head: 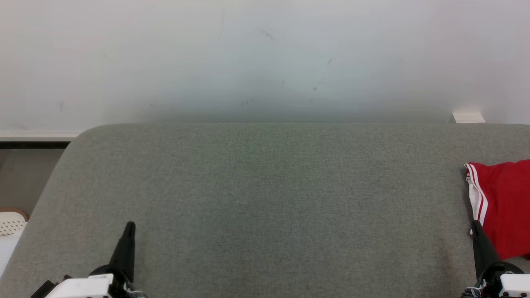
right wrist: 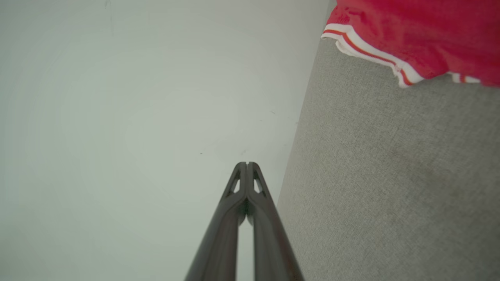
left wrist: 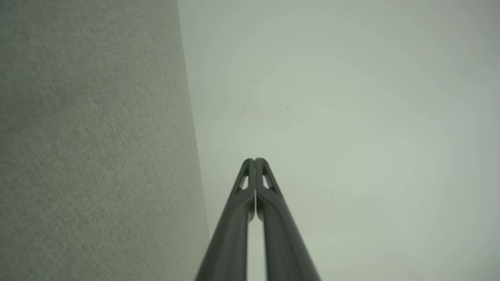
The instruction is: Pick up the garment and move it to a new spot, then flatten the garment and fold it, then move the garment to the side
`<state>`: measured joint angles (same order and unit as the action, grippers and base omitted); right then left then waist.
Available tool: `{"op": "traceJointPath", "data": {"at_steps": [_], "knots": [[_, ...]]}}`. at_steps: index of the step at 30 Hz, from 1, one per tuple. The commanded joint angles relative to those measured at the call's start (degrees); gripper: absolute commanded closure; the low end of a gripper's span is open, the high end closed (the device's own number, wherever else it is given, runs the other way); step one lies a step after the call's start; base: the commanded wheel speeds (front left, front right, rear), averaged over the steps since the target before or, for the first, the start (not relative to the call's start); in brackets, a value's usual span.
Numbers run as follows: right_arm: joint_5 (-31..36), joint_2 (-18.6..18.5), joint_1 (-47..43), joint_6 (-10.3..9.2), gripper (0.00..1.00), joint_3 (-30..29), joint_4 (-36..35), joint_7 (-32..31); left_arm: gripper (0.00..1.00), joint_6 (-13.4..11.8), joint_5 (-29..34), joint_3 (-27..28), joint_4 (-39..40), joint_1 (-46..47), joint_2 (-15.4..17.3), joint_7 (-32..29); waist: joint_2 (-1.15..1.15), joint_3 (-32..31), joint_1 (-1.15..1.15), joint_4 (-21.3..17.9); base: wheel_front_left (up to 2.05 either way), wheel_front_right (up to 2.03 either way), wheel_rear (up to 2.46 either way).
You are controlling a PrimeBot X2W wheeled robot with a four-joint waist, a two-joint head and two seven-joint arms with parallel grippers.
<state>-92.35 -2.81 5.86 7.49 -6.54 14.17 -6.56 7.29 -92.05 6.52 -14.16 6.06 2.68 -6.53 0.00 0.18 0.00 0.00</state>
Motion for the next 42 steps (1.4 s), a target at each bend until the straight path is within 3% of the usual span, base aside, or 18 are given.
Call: {"op": "traceJointPath", "data": {"at_steps": [1, 42], "knots": [[-0.11, -0.06, 0.69, 0.00, 1.00, -0.18, -0.28, -0.16, 1.00, 0.40, -0.67, 0.11, 0.18, 0.41, 0.38, -0.22, 0.00, 0.00, 0.00, 0.00, 0.00, 0.00, 0.00], [-0.12, -0.07, 0.69, 0.00, 1.00, -0.17, -0.29, -0.14, 1.00, 0.40, -0.68, 0.10, 0.18, 0.41, 0.38, -0.21, 0.00, 0.00, 0.00, 0.00, 0.00, 0.00, 0.00]]}}
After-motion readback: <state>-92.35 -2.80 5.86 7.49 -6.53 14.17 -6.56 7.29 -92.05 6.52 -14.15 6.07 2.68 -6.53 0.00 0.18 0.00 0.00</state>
